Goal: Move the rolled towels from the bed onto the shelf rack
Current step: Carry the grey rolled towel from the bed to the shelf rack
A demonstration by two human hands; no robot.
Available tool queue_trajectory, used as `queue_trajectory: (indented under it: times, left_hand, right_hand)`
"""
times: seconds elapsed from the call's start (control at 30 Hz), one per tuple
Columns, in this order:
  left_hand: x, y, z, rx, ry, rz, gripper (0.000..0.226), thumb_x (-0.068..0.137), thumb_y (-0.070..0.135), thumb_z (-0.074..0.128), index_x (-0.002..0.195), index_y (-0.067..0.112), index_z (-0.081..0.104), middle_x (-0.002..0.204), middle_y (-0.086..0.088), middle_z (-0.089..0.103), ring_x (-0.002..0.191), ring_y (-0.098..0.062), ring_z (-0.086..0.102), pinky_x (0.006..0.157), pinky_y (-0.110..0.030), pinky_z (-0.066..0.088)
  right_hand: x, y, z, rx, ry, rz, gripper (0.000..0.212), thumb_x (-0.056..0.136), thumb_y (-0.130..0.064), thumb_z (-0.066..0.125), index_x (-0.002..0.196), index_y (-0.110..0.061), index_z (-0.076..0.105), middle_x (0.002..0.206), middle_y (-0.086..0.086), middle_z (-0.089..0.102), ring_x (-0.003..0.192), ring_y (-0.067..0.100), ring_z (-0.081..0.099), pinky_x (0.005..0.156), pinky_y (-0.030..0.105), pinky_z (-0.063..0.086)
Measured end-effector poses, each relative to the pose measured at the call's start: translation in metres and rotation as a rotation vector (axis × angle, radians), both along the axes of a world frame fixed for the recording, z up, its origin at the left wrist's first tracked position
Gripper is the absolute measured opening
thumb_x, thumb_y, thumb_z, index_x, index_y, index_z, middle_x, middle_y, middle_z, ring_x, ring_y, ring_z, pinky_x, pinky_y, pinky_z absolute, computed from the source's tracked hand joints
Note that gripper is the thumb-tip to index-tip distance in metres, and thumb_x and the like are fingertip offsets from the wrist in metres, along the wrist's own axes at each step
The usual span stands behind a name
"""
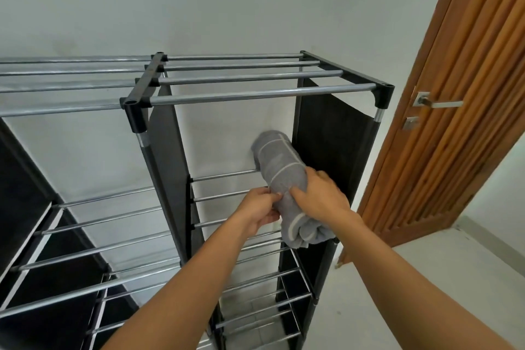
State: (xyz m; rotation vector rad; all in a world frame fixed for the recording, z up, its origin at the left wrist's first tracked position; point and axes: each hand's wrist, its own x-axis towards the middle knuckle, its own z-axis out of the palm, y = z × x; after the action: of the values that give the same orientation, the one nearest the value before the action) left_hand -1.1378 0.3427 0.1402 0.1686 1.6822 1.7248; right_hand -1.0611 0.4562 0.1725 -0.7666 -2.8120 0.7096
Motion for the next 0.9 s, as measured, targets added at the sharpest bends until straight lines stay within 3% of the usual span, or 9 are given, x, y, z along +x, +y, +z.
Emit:
queue_trajectory:
  times: [0.17, 0.3, 0.43, 0.53, 0.67, 0.8, 0.9]
  left_hand:
    - [-0.007, 0.004, -0.009, -0.017, 0.028, -0.017, 0.016, 0.096, 0.007, 0.052, 0.11, 0.004, 0.06, 0.102, -0.014, 0.068, 0.091, -0.026, 0.067, 0.087, -0.039, 0.056]
    - [-0.008, 0.006, -0.015, -0.06, 0.049, 0.012, 0.027, 0.095, 0.012, 0.054, 0.121, 0.002, 0.055, 0.109, -0.016, 0.068, 0.097, -0.029, 0.067, 0.092, -0.043, 0.055]
    - [0.004, -0.002, -0.003, -0.284, 0.433, 0.044, 0.032, 0.089, 0.02, 0.058, 0.12, 0.016, 0.053, 0.116, -0.006, 0.065, 0.104, -0.022, 0.063, 0.095, -0.043, 0.053]
    - [0.027, 0.002, 0.019, -0.234, 0.7, 0.141, 0.037, 0.088, 0.011, 0.056, 0.125, 0.012, 0.053, 0.119, -0.003, 0.06, 0.107, -0.017, 0.058, 0.094, -0.037, 0.052]
    - [0.078, 0.027, 0.036, -0.096, 1.053, 0.174, 0.03, 0.091, 0.01, 0.056, 0.121, 0.006, 0.057, 0.118, -0.006, 0.059, 0.105, -0.012, 0.053, 0.087, -0.017, 0.041]
    - [0.157, 0.056, 0.031, 0.071, 1.113, -0.068, 0.018, 0.095, 0.013, 0.054, 0.111, 0.009, 0.061, 0.092, 0.002, 0.064, 0.08, -0.006, 0.057, 0.066, -0.002, 0.043]
    - [0.235, 0.08, 0.012, 0.018, 1.112, -0.545, 0.018, 0.094, 0.017, 0.054, 0.11, 0.012, 0.062, 0.087, 0.0, 0.066, 0.078, -0.015, 0.063, 0.067, -0.011, 0.048]
  right_hand:
    - [0.002, -0.002, -0.007, 0.055, 0.079, -0.01, 0.057, 0.092, -0.041, 0.045, 0.142, -0.017, 0.034, 0.134, 0.011, 0.047, 0.12, 0.031, 0.048, 0.093, 0.044, 0.046]
    - [0.012, -0.005, -0.012, 0.118, 0.129, 0.046, 0.055, 0.094, -0.04, 0.044, 0.142, -0.013, 0.036, 0.141, 0.01, 0.042, 0.127, 0.027, 0.043, 0.101, 0.043, 0.043]
    - [0.04, -0.014, -0.014, 0.119, 0.162, 0.13, 0.053, 0.096, -0.037, 0.045, 0.143, -0.014, 0.036, 0.15, 0.008, 0.035, 0.135, 0.024, 0.036, 0.109, 0.036, 0.035]
    - [0.069, -0.018, -0.011, 0.111, 0.172, 0.174, 0.053, 0.093, -0.036, 0.05, 0.141, -0.017, 0.037, 0.149, 0.004, 0.034, 0.133, 0.021, 0.036, 0.106, 0.03, 0.036]
    - [0.125, -0.012, -0.013, 0.05, 0.134, 0.121, 0.05, 0.093, -0.033, 0.052, 0.139, -0.02, 0.04, 0.142, 0.003, 0.043, 0.126, 0.02, 0.046, 0.097, 0.026, 0.04]
    - [0.23, 0.005, -0.032, 0.008, -0.127, -0.096, 0.049, 0.093, -0.043, 0.049, 0.138, -0.024, 0.042, 0.142, 0.001, 0.048, 0.123, 0.02, 0.051, 0.102, 0.034, 0.044]
    - [0.338, 0.005, -0.061, -0.117, -0.301, -0.308, 0.051, 0.092, -0.045, 0.05, 0.137, -0.022, 0.045, 0.139, 0.003, 0.053, 0.12, 0.021, 0.055, 0.101, 0.035, 0.046]
